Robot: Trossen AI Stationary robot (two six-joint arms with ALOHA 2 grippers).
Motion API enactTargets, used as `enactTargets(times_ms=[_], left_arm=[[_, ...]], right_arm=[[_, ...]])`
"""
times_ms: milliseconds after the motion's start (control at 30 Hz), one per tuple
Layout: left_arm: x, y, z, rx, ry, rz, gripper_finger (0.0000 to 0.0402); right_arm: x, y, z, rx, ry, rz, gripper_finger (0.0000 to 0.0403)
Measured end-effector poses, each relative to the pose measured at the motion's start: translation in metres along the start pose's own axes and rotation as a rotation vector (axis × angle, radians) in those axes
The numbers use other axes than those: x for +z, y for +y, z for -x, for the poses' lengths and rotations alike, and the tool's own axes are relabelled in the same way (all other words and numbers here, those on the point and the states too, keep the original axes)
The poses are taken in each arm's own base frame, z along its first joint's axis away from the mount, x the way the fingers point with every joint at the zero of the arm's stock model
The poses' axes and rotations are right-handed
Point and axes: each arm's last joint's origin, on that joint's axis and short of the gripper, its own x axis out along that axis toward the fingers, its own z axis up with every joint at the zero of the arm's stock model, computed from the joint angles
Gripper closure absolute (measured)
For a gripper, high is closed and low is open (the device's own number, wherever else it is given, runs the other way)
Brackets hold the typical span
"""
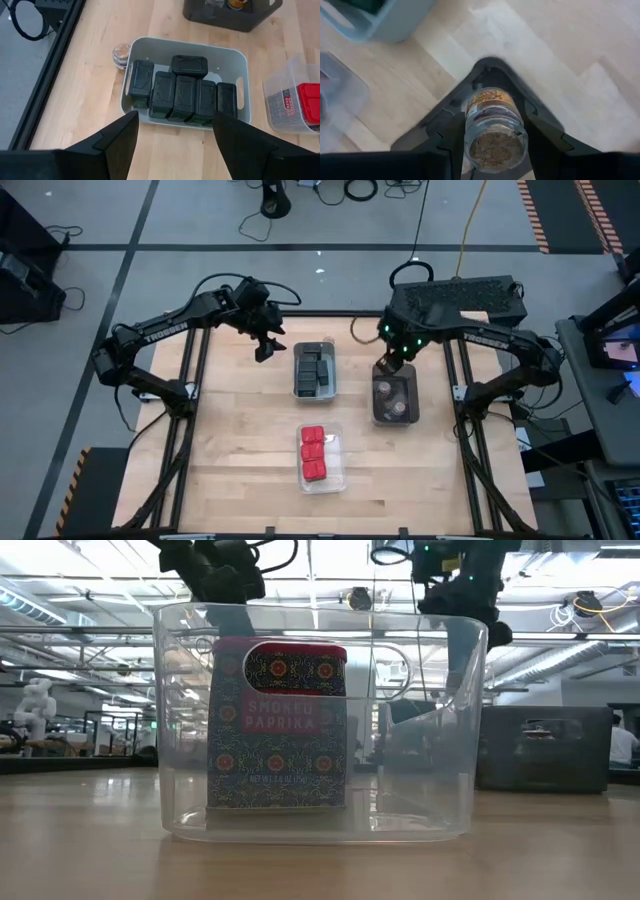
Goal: Sort spices by type
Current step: Put the brown spice bottle into the black bin
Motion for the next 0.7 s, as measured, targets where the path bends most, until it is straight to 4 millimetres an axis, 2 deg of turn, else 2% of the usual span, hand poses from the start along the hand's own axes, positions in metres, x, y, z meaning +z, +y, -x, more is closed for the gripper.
enactTargets(times_ms=[133,400,700], left_arm=[[0.0,0.0,0.0,-0.001,0.0,0.0,0.0142],[0.0,0.0,0.0,-0.001,0.0,0.002,0.0142],[0.0,0.0,0.0,-0.001,0.0,0.003,0.0142]], right_arm=[[-0.015,0.008,-0.017,-0.041,0.064,0.039,0.0258],[-0.034,0.009,-0.045,-0.056,0.101,0.038,0.0258],[-0.049,0.001,-0.073,-0.088,0.146,-0.005,0.0253]])
